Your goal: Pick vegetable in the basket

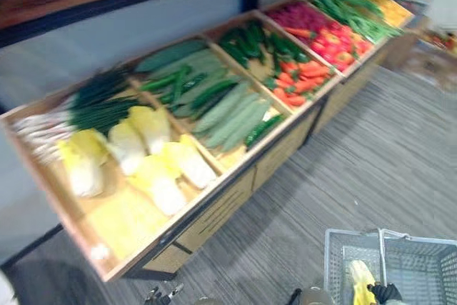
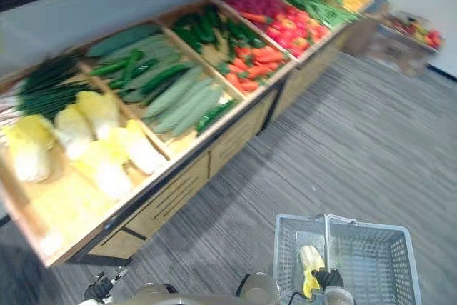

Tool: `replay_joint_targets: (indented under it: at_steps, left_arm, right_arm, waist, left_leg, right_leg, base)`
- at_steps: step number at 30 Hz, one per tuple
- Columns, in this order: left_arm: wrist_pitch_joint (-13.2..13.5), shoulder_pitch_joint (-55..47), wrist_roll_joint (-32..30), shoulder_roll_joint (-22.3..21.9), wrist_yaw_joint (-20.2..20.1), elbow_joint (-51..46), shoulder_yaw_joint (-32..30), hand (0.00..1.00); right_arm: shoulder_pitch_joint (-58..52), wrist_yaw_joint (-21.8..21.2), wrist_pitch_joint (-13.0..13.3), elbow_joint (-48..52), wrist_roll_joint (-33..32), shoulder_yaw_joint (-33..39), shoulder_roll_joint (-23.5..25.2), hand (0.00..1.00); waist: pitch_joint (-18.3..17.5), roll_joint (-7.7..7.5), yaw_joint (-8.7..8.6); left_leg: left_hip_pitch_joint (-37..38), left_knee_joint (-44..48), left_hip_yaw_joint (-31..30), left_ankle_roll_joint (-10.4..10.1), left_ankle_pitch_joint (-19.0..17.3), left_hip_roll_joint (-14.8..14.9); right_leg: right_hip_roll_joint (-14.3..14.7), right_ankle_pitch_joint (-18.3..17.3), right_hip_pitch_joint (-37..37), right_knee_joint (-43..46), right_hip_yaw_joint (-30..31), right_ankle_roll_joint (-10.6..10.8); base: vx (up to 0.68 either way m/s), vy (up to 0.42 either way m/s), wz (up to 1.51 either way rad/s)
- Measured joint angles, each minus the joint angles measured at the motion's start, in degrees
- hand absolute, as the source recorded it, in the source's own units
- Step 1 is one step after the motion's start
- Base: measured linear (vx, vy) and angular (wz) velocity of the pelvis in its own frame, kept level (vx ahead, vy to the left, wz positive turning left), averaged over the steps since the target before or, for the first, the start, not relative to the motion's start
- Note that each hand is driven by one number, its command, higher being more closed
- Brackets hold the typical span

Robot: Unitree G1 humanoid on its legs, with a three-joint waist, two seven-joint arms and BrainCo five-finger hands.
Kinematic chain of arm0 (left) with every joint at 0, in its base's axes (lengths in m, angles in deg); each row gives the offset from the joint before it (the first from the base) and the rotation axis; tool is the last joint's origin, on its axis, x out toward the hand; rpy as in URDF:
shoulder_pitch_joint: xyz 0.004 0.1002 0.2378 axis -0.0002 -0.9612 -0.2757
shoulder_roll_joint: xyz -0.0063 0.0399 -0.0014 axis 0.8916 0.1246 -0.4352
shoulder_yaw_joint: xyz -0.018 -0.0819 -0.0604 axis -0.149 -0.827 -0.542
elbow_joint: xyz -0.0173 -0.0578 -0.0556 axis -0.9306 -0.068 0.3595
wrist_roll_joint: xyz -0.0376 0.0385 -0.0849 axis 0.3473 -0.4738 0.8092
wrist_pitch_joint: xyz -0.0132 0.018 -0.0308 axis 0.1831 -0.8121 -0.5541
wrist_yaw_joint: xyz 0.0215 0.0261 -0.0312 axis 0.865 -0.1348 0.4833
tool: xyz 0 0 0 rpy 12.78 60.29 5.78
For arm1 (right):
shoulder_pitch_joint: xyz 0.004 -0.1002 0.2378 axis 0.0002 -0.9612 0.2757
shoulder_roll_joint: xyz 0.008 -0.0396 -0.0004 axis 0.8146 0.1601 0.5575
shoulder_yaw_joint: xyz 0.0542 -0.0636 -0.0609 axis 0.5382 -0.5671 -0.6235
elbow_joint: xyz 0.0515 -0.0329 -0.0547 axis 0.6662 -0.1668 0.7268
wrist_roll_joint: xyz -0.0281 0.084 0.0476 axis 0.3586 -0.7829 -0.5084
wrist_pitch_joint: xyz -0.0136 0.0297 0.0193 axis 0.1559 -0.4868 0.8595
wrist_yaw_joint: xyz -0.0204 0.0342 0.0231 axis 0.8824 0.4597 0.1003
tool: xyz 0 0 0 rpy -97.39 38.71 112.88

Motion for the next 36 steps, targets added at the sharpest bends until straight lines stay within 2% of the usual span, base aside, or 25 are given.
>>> replay_joint_targets:
  at_steps: [1, 2, 3, 4, 5, 6, 8, 9, 12, 13, 14, 15, 16, 17, 18, 19, 20, 21, 22, 23, 24, 27, 34, 35, 36]
  left_arm:
    - [0.12, -0.01, 0.00, -0.11, -0.18, -0.18, -0.32, 0.00]
    - [0.26, -0.05, 0.01, 0.04, -0.18, -0.17, -0.52, 0.00]
    - [0.23, 0.07, 0.01, -0.16, -0.18, 0.01, -1.23, 0.00]
    - [0.16, 0.27, 0.00, -0.18, -0.12, -0.02, -1.33, 0.00]
    - [0.00, 0.81, 0.01, -0.08, 0.02, -0.07, -1.04, 0.00]
    - [-0.24, 0.76, 0.01, -0.32, -0.02, -0.06, -0.70, 0.00]
    - [-0.48, 1.29, -0.02, -0.29, 0.01, -0.11, -0.06, 0.00]
    - [-0.60, 1.82, -0.15, -0.29, -0.06, -0.19, 0.69, 0.00]
    - [-1.07, 2.47, -1.37, -0.37, -0.67, -1.15, 2.51, 0.00]
    - [-1.07, 2.47, -2.05, -0.37, -0.89, -1.19, 2.81, 0.00]
    - [-1.05, 2.20, -2.84, -0.68, -1.39, -1.20, 3.22, 0.00]
    - [-1.01, 1.10, -2.96, -1.68, -1.57, -1.23, 3.22, 0.00]
    - [-0.95, 0.22, -3.20, -2.33, -1.60, -1.22, 3.26, 0.00]
    - [-0.84, -1.18, -4.06, -3.57, -1.60, -1.22, 3.30, 0.00]
    - [-0.71, -1.89, -4.06, -3.79, -1.54, -1.21, 3.30, 0.00]
    - [-0.25, -3.41, -4.11, -3.76, -1.33, -1.21, 3.74, 0.00]
    - [0.03, -3.74, -4.22, -3.76, -1.14, -1.20, 3.89, 0.00]
    - [0.23, -4.17, -4.45, -3.76, -1.05, -1.20, 4.09, 0.00]
    - [0.35, -4.29, -4.45, -3.79, -1.03, -1.20, 4.80, 0.00]
    - [0.39, -4.26, -4.48, -3.76, -1.05, -1.17, 5.04, 0.00]
    - [0.62, -3.46, -4.48, -3.28, -1.06, -1.11, 5.43, 0.00]
    - [1.46, -0.98, -4.48, -1.88, -1.07, -1.08, 6.56, 0.00]
    - [1.54, -0.63, -4.93, -1.39, -1.25, 0.14, 7.66, 0.00]
    - [2.43, -0.52, -6.66, -1.36, -1.00, 2.33, 7.54, 0.00]
    - [2.43, -0.52, -6.66, -1.36, -1.00, 2.33, 7.54, 0.00]
  right_arm:
    - [0.40, -0.01, 0.15, -0.17, 0.15, 0.04, -0.11, 1.00]
    - [0.71, 0.04, 0.14, -0.30, 0.33, 0.04, 0.04, 1.00]
    - [1.46, -0.07, 0.24, -0.28, 0.80, -0.83, 0.19, 1.00]
    - [1.39, -0.01, 0.17, -0.41, 1.04, -1.18, 0.08, 1.00]
    - [1.05, -0.17, 0.20, -0.09, 1.77, -2.53, -0.22, 1.00]
    - [0.37, -0.26, 0.18, 0.10, 1.86, -3.94, -0.15, 1.00]
    - [-0.79, -0.49, -0.09, 0.32, 1.80, -4.76, 0.08, 1.00]
    - [-1.34, -0.57, -0.09, 0.65, 1.72, -4.67, 0.10, 1.00]
    - [-2.60, -0.69, -0.58, 1.15, 1.68, -4.31, 0.20, 1.00]
    - [-2.90, -0.68, -0.58, 1.34, 1.68, -4.23, 0.22, 1.00]
    - [-3.16, -0.63, -0.85, 1.83, 1.61, -3.67, 0.22, 1.00]
    - [-2.60, -0.54, -0.95, 2.13, 1.66, -3.18, -0.08, 1.00]
    - [-1.80, -0.52, -0.95, 2.14, 1.74, -3.12, -0.37, 1.00]
    - [-0.27, -0.59, -0.91, 2.13, 1.81, -3.19, -0.96, 1.00]
    - [0.27, -0.69, -0.75, 2.17, 1.80, -3.20, -1.22, 1.00]
    - [1.14, -1.08, -0.52, 2.14, 1.75, -3.21, -1.85, 1.00]
    - [1.25, -1.35, -0.51, 2.14, 1.72, -3.24, -2.33, 1.00]
    - [1.20, -1.42, -0.51, 2.15, 1.70, -3.25, -2.68, 1.00]
    - [1.02, -1.44, -0.48, 2.18, 1.69, -3.35, -3.68, 1.00]
    - [0.81, -1.42, -0.53, 2.17, 1.69, -3.37, -3.99, 1.00]
    - [0.51, -1.40, -0.56, 2.17, 1.71, -3.70, -3.82, 1.00]
    - [-2.12, -1.17, -0.63, 2.25, 1.67, -4.76, -1.86, 1.00]
    - [-5.42, 1.08, -1.03, 2.18, 0.32, -6.62, -0.32, 1.00]
    - [-5.18, 1.43, 0.91, -0.36, -3.45, -7.22, 0.05, 1.00]
    - [-5.17, 1.43, 0.91, -0.36, -3.45, -7.22, 0.05, 1.00]
  waist:
    - [-0.15, 0.30, 0.07]
    - [-0.34, 0.28, 0.33]
    - [-0.40, 0.03, 0.09]
    - [-0.26, -0.26, 0.05]
    - [0.59, 0.13, 0.04]
    - [0.26, 0.86, -0.26]
    - [0.21, 0.88, -0.45]
    - [0.14, 0.98, -1.48]
    - [0.10, 1.07, -1.85]
    - [0.11, 1.05, -1.88]
    - [0.29, 0.86, -1.78]
    - [0.55, 0.32, -1.14]
    - [0.60, 0.38, -0.89]
    - [0.46, 0.58, -0.32]
    - [0.40, 0.70, -0.02]
    - [0.35, 1.19, 0.18]
    - [0.18, 1.63, 0.18]
    - [-0.05, 2.01, 0.23]
    - [-0.94, 3.52, 0.16]
    - [-1.38, 4.22, 0.15]
    - [-2.19, 5.00, 0.01]
    - [-2.75, 3.51, -0.17]
    - [-3.26, 2.92, -0.21]
    - [-5.33, 0.53, -0.08]
    - [-5.32, 0.53, -0.08]
  left_leg:
    - [-0.08, -3.57, -1.85, -0.39, -0.40, -2.38]
    - [0.02, -4.76, -1.44, -0.50, 0.25, -2.50]
    - [-0.28, -3.03, 2.20, -0.44, 0.09, -1.72]
    - [-0.36, -2.05, 3.36, -0.42, -0.20, -1.61]
    - [0.59, 0.12, 5.53, -0.74, -0.16, -0.22]
    - [0.93, 0.76, 6.50, -0.88, -0.05, 1.09]
    - [1.86, 0.31, 6.95, -1.58, 0.76, 1.69]
    - [2.21, 0.40, 6.90, -1.77, 1.04, 1.76]
    - [1.75, 3.69, 5.59, -1.80, 2.25, 3.40]
    - [1.19, 5.19, 4.03, -1.64, 2.50, 3.76]
    - [-0.53, 8.71, -2.18, -1.20, 3.01, 3.93]
    - [-2.52, 9.13, -11.53, -1.24, 2.78, 1.81]
    - [-2.58, 7.40, -16.74, -1.83, 2.44, -0.35]
    - [-2.40, 3.90, -25.59, -2.02, 2.39, -4.48]
    - [-2.42, 2.39, -29.07, -2.04, 2.38, -6.26]
    - [-2.51, -1.19, -36.20, -2.25, 2.26, -9.22]
    - [-2.48, -3.21, -39.42, -2.39, 2.18, -10.11]
    - [-2.49, -4.75, -41.04, -2.41, 2.19, -10.37]
    - [-2.31, -8.20, -43.14, -3.34, 2.58, -9.89]
    - [-1.79, -9.08, -43.72, -5.05, 1.07, -9.62]
    - [-1.21, -10.59, -42.67, -4.50, 0.27, -10.24]
    - [-1.21, -10.65, -40.94, -3.65, -0.14, -12.37]
    - [2.02, -12.37, -40.68, -3.61, -0.15, -14.30]
    - [3.75, -13.51, -40.83, -2.84, -0.35, -13.44]
    - [3.75, -13.51, -40.83, -2.84, -0.35, -13.44]
  right_leg:
    - [2.42, 0.22, 1.56, -8.42, 0.99, 0.22]
    - [3.57, 0.23, 1.97, -12.55, 1.97, 0.56]
    - [2.61, -4.08, 2.32, -11.35, -0.11, 1.39]
    - [1.51, -6.17, 2.30, -9.74, -1.27, 2.25]
    - [2.23, -4.61, 2.66, -11.63, -1.64, 3.19]
    - [4.90, -2.40, 3.47, -14.88, 0.02, 2.36]
    - [6.59, -1.12, 4.39, -17.36, 1.97, 1.77]
    - [6.84, -1.11, 4.40, -17.60, 2.30, 1.76]
    - [7.38, -1.03, 4.31, -18.53, 3.89, 1.61]
    - [7.43, -1.01, 4.31, -18.63, 4.37, 1.64]
    - [7.36, -0.98, 4.12, -18.39, 6.31, 1.68]
    - [7.13, -0.74, 3.23, -17.97, 9.62, 1.88]
    - [6.91, -0.46, 2.70, -17.93, 11.68, 2.14]
    - [6.78, 0.15, 1.16, -17.90, 16.22, 2.46]
    - [6.82, 0.61, 0.38, -18.06, 18.22, 2.55]
    - [7.19, 1.54, -1.25, -18.22, 22.40, 3.57]
    - [7.65, 1.97, -2.15, -18.24, 24.57, 4.08]
    - [7.98, 2.46, -2.68, -18.30, 25.77, 4.29]
    - [9.27, 3.54, -3.86, -18.59, 28.09, 4.89]
    - [9.82, 4.18, -4.34, -18.99, 28.96, 5.13]
    - [9.55, 5.90, -4.36, -20.58, 30.30, 5.59]
    - [7.58, 9.31, -2.99, -24.74, 30.64, 6.51]
    - [6.10, 10.05, -0.40, -26.46, 31.08, 7.34]
    - [7.60, 12.81, 3.39, -32.42, 30.58, 7.18]
    - [7.60, 12.81, 3.39, -32.42, 30.58, 7.18]
  base:
    - [-0.28, -0.133, -1.51]
    - [-0.25, -0.146, -1.43]
    - [-0.14, -0.149, -1.08]
    - [-0.03, -0.163, -1.20]
    - [-0.03, -0.138, -1.00]
    - [-0.06, -0.143, -0.97]
    - [-0.12, -0.100, -0.59]
    - [-0.11, -0.050, -0.31]
    - [-0.11, -0.037, -0.22]
    - [-0.11, -0.066, -0.34]
    - [-0.11, -0.057, -0.66]
    - [-0.10, -0.031, -0.96]
    - [-0.11, 0.049, -1.49]
    - [-0.06, 0.080, -1.41]
    - [-0.06, 0.107, -1.83]
    - [-0.03, 0.105, -1.48]
    - [-0.03, 0.118, -1.37]
    - [-0.03, 0.153, -1.14]
    - [-0.03, 0.143, -1.01]
    - [0.03, 0.289, -1.03]
    - [0.04, 0.217, -0.59]
    - [0.04, 0.238, -0.28]
    - [0.07, 0.093, -0.02]
    - [0.00, 0.000, 0.00]
    - [0.00, 0.000, 0.00]
